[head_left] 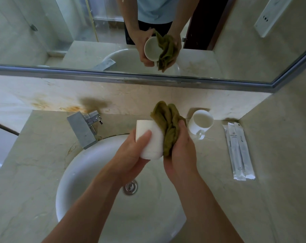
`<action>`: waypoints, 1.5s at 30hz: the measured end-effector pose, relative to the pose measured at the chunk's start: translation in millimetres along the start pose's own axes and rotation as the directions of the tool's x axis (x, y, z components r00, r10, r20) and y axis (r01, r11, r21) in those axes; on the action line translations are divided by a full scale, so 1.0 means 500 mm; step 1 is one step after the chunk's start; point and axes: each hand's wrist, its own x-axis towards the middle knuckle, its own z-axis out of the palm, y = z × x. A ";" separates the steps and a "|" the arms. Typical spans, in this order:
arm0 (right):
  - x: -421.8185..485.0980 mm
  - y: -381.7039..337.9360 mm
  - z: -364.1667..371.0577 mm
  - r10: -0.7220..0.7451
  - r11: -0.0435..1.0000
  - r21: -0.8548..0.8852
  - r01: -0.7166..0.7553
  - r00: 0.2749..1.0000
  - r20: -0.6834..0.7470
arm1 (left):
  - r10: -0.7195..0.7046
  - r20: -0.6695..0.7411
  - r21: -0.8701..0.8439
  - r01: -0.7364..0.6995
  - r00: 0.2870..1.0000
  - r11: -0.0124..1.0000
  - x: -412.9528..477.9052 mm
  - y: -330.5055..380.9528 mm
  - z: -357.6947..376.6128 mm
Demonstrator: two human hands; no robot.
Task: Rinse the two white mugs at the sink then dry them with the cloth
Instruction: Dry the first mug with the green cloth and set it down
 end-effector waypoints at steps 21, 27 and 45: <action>-0.017 -0.016 -0.315 -0.336 0.742 -0.667 0.065 0.897 -0.288 | -0.127 0.101 -0.121 0.139 0.987 0.983 0.010 -0.098 0.043; 0.018 0.035 -0.449 -0.349 0.469 -0.876 -0.111 0.888 -0.300 | -0.180 0.085 -0.076 0.187 0.980 0.979 0.039 -0.128 0.042; 0.043 -0.081 -0.249 -0.337 0.581 -0.754 0.307 0.934 0.120 | -0.031 0.232 0.240 -0.026 0.972 0.971 0.135 -0.087 0.049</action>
